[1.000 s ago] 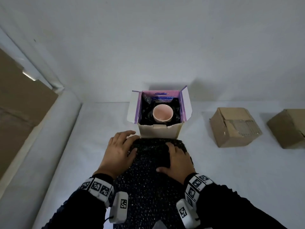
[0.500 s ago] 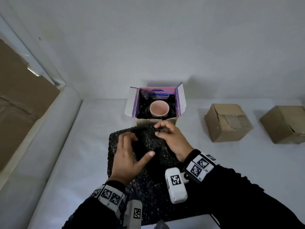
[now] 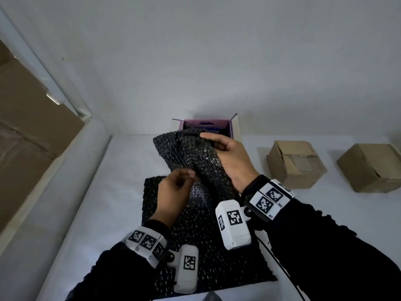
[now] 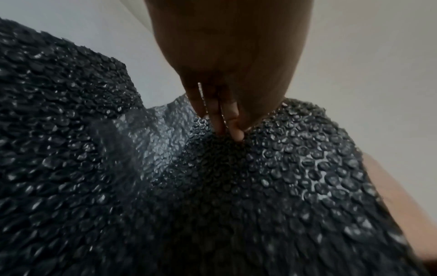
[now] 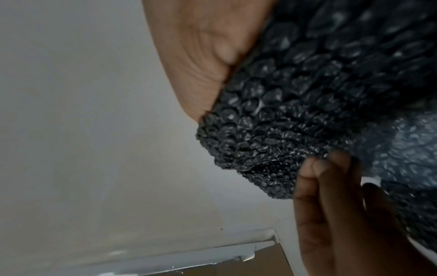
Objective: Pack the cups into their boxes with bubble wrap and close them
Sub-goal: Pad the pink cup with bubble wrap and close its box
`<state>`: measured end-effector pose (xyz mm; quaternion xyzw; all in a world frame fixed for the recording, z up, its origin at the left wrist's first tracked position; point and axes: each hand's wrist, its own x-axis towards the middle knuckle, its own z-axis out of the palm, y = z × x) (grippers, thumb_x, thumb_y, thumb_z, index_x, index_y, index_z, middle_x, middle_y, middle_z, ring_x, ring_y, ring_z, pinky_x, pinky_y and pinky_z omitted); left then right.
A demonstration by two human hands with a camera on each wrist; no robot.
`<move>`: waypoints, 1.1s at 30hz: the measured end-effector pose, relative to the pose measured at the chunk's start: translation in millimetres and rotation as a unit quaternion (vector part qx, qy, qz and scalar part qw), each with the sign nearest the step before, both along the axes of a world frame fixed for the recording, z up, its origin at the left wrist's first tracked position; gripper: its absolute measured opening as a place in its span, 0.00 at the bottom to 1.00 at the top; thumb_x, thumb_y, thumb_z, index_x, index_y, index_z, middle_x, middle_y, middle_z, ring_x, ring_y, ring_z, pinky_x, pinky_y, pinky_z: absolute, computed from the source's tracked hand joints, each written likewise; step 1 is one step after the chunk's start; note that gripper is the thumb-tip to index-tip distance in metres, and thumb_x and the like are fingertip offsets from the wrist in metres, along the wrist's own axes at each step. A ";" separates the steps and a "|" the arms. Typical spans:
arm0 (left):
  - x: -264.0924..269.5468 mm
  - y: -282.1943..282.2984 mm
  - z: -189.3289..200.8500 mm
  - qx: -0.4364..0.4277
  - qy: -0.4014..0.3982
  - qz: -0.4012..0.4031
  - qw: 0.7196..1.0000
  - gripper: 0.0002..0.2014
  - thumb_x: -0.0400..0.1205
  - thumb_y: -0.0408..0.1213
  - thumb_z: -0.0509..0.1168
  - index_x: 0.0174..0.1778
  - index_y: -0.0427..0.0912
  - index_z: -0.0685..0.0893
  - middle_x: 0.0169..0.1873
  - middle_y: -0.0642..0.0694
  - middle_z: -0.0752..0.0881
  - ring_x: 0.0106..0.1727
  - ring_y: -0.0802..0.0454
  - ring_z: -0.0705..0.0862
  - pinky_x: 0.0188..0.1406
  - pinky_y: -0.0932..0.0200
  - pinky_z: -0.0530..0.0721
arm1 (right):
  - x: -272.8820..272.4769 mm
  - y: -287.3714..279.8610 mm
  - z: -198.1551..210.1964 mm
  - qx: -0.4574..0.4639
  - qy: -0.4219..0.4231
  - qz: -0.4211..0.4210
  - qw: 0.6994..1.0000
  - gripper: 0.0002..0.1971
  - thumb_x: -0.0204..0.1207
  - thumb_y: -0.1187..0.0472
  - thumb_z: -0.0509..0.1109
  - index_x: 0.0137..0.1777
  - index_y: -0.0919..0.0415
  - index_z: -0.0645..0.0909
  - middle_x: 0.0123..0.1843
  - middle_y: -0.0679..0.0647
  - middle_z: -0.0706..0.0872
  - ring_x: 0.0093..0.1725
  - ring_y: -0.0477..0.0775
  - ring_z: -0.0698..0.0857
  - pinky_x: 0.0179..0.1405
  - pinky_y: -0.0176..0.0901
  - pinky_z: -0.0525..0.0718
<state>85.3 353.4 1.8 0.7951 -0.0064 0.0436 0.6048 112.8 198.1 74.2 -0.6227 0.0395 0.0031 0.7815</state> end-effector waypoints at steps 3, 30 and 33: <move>1.6 4.9 16.0 -0.134 0.006 -0.041 0.990 0.09 0.80 0.44 0.68 0.52 0.45 0.82 0.46 0.49 0.87 0.46 0.52 0.83 0.50 0.53 0.81 | 6.4 -1.1 3.5 -0.069 -0.042 -0.044 0.996 0.08 0.69 0.71 0.79 0.47 0.61 0.88 0.45 0.51 0.91 0.45 0.46 0.88 0.48 0.36 0.85; 70.2 46.9 106.9 -0.135 0.063 -0.218 0.964 0.18 0.75 0.44 0.69 0.58 0.40 0.86 0.55 0.35 0.89 0.55 0.45 0.87 0.57 0.51 0.83 | 71.4 -50.1 10.9 -0.359 -0.099 0.123 0.920 0.08 0.80 0.65 0.71 0.55 0.54 0.85 0.51 0.46 0.90 0.55 0.49 0.87 0.62 0.40 0.80; 89.2 63.8 99.6 0.192 0.002 -0.214 0.958 0.07 0.70 0.48 0.71 0.43 0.61 0.87 0.39 0.53 0.91 0.42 0.61 0.87 0.46 0.59 0.82 | 72.6 -59.3 18.8 -0.345 -0.094 0.134 0.924 0.11 0.72 0.66 0.79 0.53 0.58 0.87 0.52 0.53 0.91 0.52 0.49 0.88 0.62 0.45 0.81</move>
